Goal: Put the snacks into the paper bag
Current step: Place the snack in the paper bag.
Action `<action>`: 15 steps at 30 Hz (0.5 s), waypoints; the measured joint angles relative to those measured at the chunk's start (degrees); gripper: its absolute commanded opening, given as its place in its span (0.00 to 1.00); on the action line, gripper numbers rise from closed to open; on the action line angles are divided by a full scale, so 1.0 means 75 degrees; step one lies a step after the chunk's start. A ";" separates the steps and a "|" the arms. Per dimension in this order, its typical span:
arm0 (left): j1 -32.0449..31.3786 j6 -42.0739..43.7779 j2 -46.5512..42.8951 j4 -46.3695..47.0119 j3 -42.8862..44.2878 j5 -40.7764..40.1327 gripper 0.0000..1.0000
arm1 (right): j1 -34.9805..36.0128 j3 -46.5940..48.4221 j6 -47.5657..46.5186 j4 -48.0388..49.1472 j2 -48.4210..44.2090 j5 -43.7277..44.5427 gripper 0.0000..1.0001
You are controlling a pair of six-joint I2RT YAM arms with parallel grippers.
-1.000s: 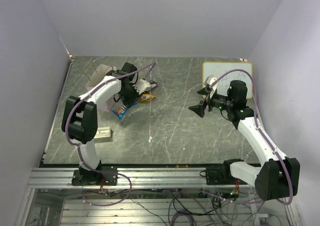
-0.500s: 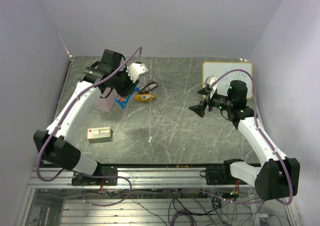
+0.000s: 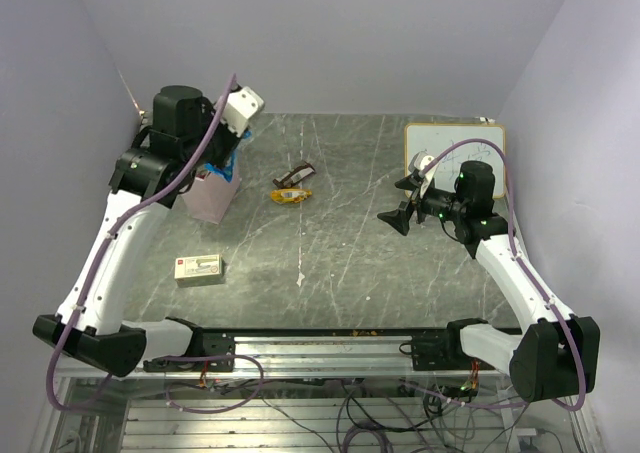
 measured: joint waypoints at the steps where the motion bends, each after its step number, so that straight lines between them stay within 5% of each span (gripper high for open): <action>1: 0.0079 -0.0017 -0.0058 0.0119 0.0000 -0.0201 0.35 | 0.0000 0.0000 -0.0003 0.0000 0.0000 0.0000 1.00; 15: 0.1684 0.0111 0.0108 0.1507 0.0006 -0.1378 0.34 | 0.0000 0.0000 0.0000 0.0000 -0.0017 -0.0003 1.00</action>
